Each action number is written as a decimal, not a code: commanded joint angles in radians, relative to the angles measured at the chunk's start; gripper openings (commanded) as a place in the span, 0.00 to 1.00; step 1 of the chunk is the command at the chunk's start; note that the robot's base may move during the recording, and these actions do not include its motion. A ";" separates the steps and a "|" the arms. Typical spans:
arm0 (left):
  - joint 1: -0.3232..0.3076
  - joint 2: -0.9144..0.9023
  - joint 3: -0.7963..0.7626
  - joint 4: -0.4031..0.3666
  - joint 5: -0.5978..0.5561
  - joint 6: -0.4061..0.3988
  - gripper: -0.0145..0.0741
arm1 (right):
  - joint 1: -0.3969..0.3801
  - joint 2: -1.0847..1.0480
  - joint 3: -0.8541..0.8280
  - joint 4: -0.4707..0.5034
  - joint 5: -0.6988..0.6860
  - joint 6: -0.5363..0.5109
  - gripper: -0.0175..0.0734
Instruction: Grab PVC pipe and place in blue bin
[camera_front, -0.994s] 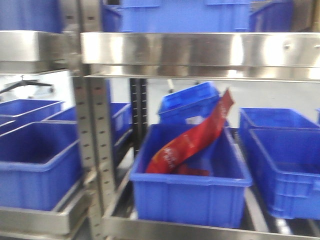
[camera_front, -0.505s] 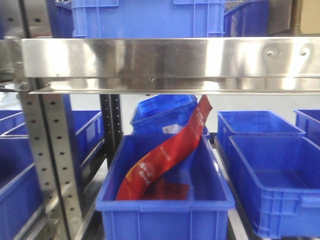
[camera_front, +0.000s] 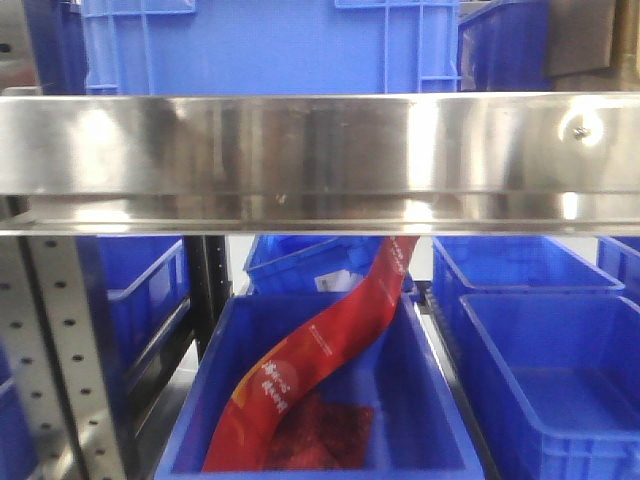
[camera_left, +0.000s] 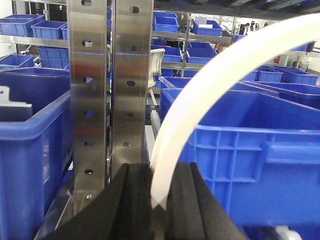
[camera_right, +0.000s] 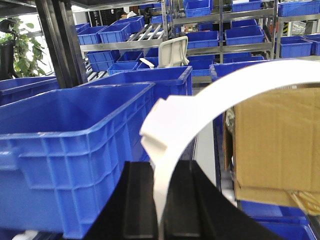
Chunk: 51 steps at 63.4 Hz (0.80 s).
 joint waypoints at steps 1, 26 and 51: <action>-0.008 -0.007 0.000 -0.005 -0.028 -0.003 0.04 | 0.000 -0.006 0.003 -0.006 -0.026 -0.002 0.01; -0.008 -0.007 0.000 -0.005 -0.028 -0.003 0.04 | 0.000 -0.006 0.003 -0.006 -0.026 -0.002 0.01; -0.008 -0.007 0.000 -0.005 -0.028 -0.003 0.04 | 0.000 -0.006 0.003 -0.006 -0.026 -0.002 0.01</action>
